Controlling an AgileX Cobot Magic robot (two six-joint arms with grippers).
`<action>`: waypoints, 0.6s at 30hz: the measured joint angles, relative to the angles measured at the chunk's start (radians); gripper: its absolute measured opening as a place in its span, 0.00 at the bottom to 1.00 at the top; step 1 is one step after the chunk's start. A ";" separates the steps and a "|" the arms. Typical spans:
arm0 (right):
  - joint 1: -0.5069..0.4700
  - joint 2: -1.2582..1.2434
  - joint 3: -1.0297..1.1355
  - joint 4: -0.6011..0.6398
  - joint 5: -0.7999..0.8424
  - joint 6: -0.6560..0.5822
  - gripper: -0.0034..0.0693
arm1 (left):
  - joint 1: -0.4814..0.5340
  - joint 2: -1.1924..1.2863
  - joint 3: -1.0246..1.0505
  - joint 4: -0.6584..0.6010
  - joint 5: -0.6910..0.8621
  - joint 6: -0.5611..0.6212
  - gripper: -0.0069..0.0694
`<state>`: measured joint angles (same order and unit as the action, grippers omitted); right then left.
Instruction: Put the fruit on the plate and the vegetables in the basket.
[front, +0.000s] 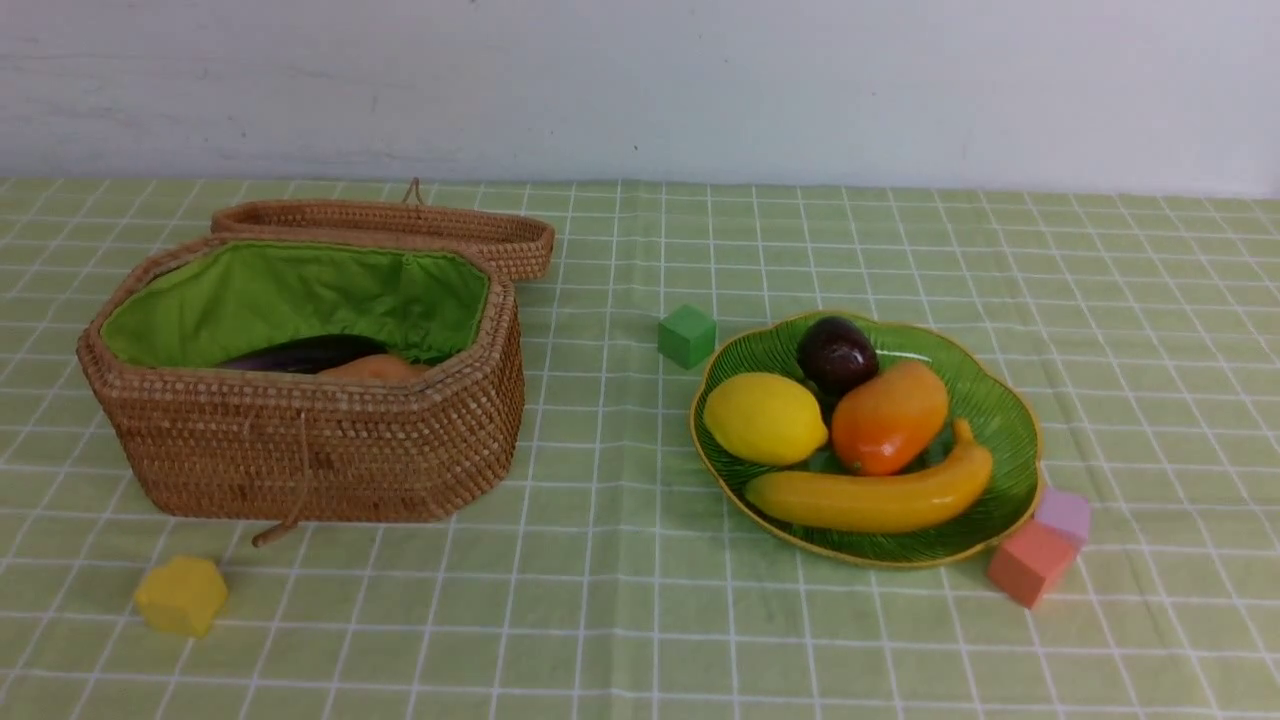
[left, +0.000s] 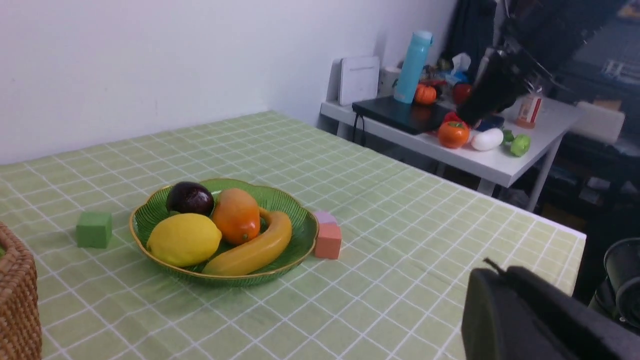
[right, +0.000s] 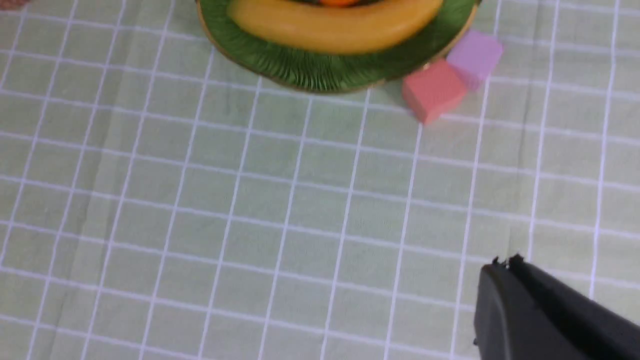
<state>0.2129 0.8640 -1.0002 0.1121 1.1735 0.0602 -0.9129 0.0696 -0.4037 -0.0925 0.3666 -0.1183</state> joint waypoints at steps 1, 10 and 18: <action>0.000 -0.039 0.042 0.002 -0.002 0.017 0.03 | 0.000 -0.026 0.038 0.000 -0.036 -0.004 0.07; 0.000 -0.313 0.359 0.002 -0.123 0.111 0.05 | 0.000 -0.078 0.224 -0.001 -0.231 -0.012 0.07; 0.000 -0.355 0.397 -0.064 -0.192 0.122 0.06 | 0.000 -0.078 0.256 -0.003 -0.176 -0.012 0.07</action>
<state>0.2129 0.5093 -0.6029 0.0478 0.9811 0.1818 -0.9129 -0.0080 -0.1474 -0.0959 0.1909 -0.1304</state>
